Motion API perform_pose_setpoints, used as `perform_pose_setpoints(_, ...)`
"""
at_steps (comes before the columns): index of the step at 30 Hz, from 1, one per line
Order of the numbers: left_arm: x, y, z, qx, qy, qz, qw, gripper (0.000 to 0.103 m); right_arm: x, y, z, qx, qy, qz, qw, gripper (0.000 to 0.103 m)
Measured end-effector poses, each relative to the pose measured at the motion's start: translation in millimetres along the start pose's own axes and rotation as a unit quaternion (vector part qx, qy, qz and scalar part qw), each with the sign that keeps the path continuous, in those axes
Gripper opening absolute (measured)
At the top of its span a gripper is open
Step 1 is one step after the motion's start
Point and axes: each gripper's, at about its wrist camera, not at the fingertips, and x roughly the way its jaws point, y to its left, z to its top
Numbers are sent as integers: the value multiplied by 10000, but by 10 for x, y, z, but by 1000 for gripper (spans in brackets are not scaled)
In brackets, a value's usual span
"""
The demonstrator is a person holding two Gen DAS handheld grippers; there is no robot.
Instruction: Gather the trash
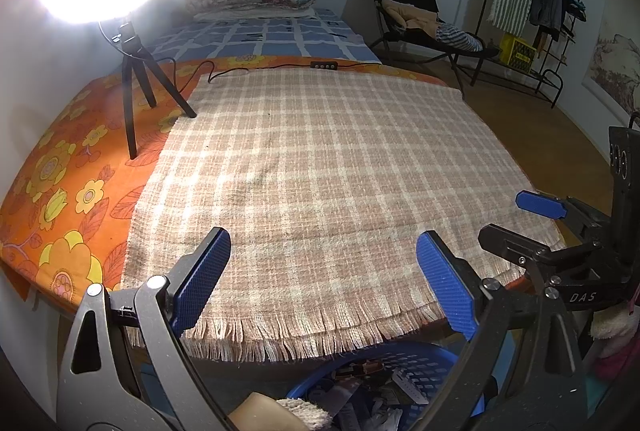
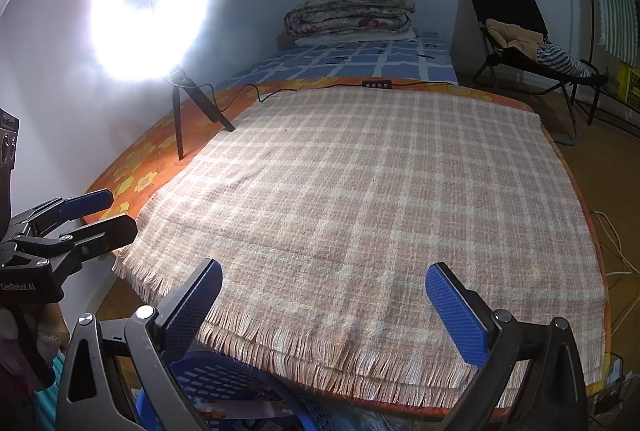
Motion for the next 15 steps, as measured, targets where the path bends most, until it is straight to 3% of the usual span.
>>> perform_pose_setpoints(15, 7, 55, -17, 7, 14, 32, 10000, 96, 10, 1, -6, -17, 33, 8, 10000, 103)
